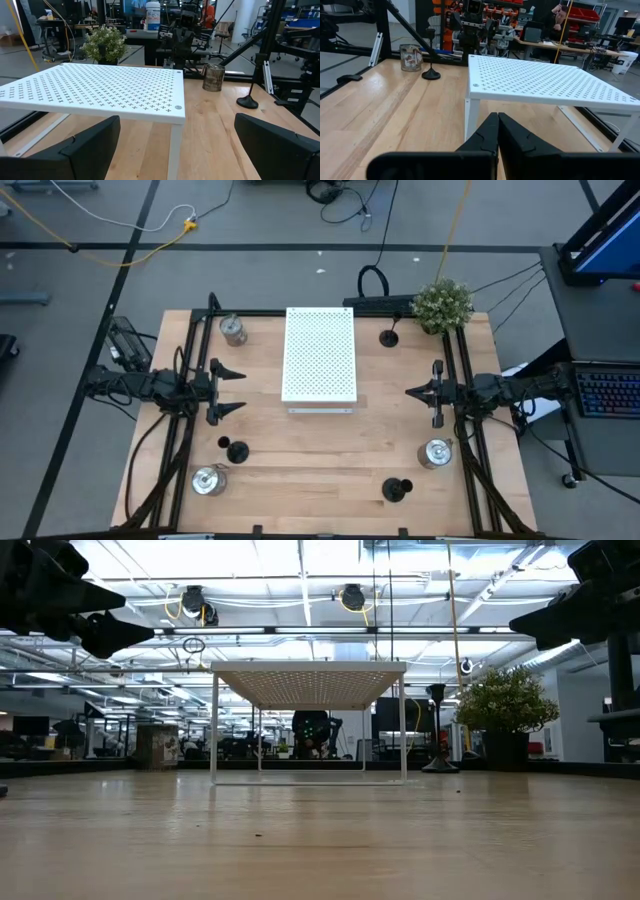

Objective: Pick & Place candle stick holders

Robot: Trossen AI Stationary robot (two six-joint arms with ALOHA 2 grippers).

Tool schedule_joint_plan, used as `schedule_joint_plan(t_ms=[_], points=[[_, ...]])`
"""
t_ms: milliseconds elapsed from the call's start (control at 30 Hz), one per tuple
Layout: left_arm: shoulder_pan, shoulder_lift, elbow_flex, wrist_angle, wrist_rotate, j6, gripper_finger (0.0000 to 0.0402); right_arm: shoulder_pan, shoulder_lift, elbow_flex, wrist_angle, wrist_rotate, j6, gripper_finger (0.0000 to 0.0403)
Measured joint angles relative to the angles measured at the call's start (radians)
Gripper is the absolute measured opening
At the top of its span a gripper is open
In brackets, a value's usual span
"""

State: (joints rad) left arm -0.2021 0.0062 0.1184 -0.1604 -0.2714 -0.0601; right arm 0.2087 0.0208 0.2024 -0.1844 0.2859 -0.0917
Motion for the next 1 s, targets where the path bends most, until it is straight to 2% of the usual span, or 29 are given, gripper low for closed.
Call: schedule_joint_plan(t_ms=[333,500,633,867,933,1000], points=[[0.000,0.000,0.000,0.006,-0.123,0.150,0.0397,0.000,0.000,0.000,0.000,0.000,0.000,0.0000],[0.000,0.000,0.000,0.014,-0.131,0.156,0.0397,0.000,0.000,0.000,0.000,0.000,0.000,0.0000],[0.000,0.000,0.000,0.139,-0.140,0.168,0.0397,0.000,0.000,0.000,0.000,0.000,0.000,0.0000],[0.000,0.000,0.000,0.562,-0.218,0.127,0.0397,0.000,0.000,0.000,0.000,0.000,0.000,0.0000],[0.000,0.000,0.010,0.596,-0.266,0.097,0.0397,0.000,0.000,0.000,0.000,0.000,0.000,0.0000],[0.000,0.001,0.042,0.524,-0.301,0.085,0.0397,0.000,0.000,0.000,0.000,0.000,0.000,0.0000]])
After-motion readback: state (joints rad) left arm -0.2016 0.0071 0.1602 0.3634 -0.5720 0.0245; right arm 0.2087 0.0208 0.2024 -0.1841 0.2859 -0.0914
